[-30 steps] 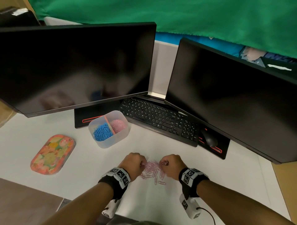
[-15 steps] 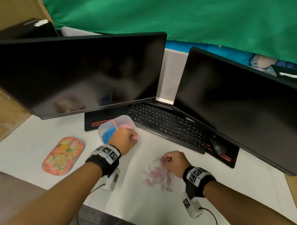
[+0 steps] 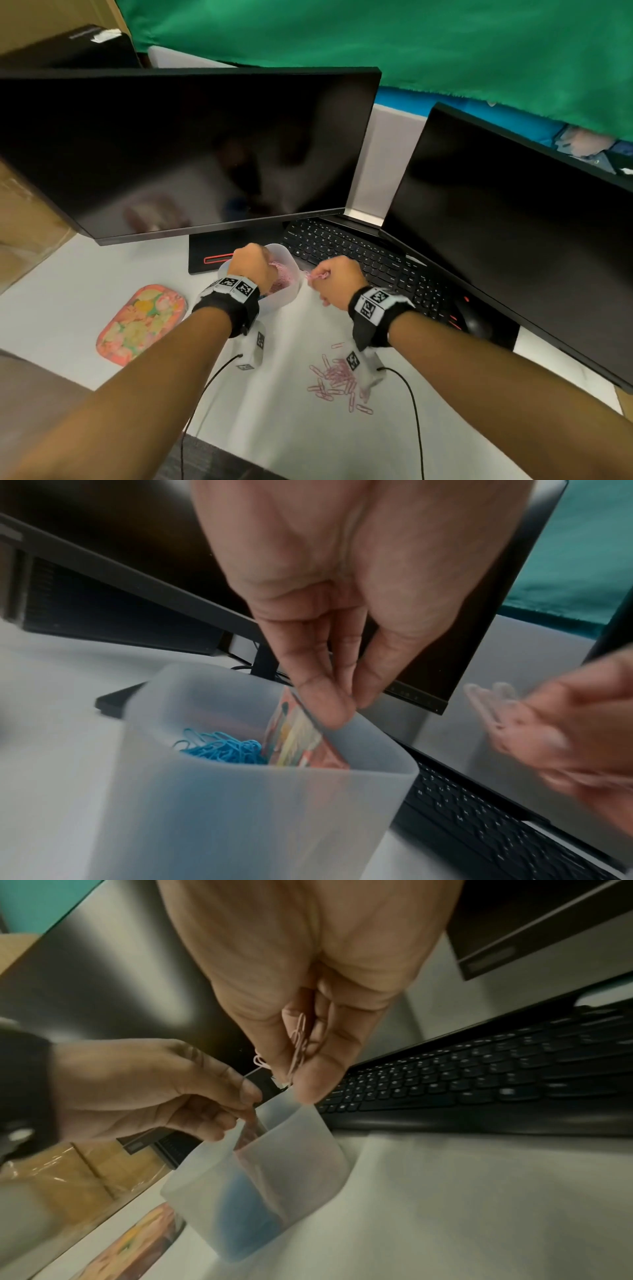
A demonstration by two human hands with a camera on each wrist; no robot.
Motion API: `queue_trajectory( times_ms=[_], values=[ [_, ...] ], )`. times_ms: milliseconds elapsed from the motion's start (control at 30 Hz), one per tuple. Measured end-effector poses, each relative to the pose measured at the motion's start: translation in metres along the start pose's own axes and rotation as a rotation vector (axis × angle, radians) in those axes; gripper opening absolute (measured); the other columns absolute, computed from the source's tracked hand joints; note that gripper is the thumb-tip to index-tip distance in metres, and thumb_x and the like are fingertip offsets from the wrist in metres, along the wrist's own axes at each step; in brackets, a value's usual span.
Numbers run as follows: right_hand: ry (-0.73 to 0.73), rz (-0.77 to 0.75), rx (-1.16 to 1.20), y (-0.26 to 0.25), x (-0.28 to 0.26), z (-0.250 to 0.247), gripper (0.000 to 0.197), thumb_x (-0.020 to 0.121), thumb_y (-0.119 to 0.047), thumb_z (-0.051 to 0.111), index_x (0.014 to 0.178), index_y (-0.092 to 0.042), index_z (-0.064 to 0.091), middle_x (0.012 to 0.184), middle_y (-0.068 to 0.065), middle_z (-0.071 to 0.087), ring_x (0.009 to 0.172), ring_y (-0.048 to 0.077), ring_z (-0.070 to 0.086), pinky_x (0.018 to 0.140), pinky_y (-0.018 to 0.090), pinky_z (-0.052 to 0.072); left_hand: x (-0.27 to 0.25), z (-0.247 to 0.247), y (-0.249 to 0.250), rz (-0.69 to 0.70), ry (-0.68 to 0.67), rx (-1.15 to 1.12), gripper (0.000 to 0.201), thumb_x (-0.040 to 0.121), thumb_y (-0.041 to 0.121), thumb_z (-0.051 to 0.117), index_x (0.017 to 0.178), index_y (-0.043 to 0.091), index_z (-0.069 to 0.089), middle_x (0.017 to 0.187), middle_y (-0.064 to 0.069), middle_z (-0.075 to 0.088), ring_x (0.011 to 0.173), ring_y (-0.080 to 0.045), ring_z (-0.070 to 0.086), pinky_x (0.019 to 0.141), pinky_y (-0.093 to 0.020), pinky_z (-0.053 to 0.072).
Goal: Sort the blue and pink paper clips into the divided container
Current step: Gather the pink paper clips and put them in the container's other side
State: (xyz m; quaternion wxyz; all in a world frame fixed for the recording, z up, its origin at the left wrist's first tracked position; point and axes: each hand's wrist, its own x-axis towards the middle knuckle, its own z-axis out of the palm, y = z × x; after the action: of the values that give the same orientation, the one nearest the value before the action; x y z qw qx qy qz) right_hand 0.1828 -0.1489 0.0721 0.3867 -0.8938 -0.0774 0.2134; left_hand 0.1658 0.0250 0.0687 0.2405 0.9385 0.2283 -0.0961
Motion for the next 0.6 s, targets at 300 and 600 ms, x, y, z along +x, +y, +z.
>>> queue_trajectory(
  times_ms=[300,600],
  values=[
    [-0.003,-0.074,-0.193,-0.048,0.057,0.032,0.009,0.078,-0.010,0.065,0.078,-0.011,0.074,0.090,0.010,0.071,0.081,0.028,0.068,0.075,0.034,0.058,-0.038,0.016,-0.036,0.163,-0.092,-0.111,0.013,0.082,0.016,0.061,0.073,0.022,0.066,0.082,0.003,0.067,0.081,-0.018,0.062,0.080,-0.027,0.052],
    [0.011,-0.102,-0.204,0.003,0.035,0.009,0.027,0.085,-0.012,0.049,0.087,-0.020,0.074,0.091,0.003,0.073,0.081,0.023,0.067,0.077,0.034,0.058,-0.054,0.059,-0.033,0.301,-0.282,0.086,0.026,0.082,0.023,0.060,0.107,0.026,0.066,0.108,0.003,0.067,0.105,-0.018,0.060,0.092,-0.028,0.048]
  ],
)
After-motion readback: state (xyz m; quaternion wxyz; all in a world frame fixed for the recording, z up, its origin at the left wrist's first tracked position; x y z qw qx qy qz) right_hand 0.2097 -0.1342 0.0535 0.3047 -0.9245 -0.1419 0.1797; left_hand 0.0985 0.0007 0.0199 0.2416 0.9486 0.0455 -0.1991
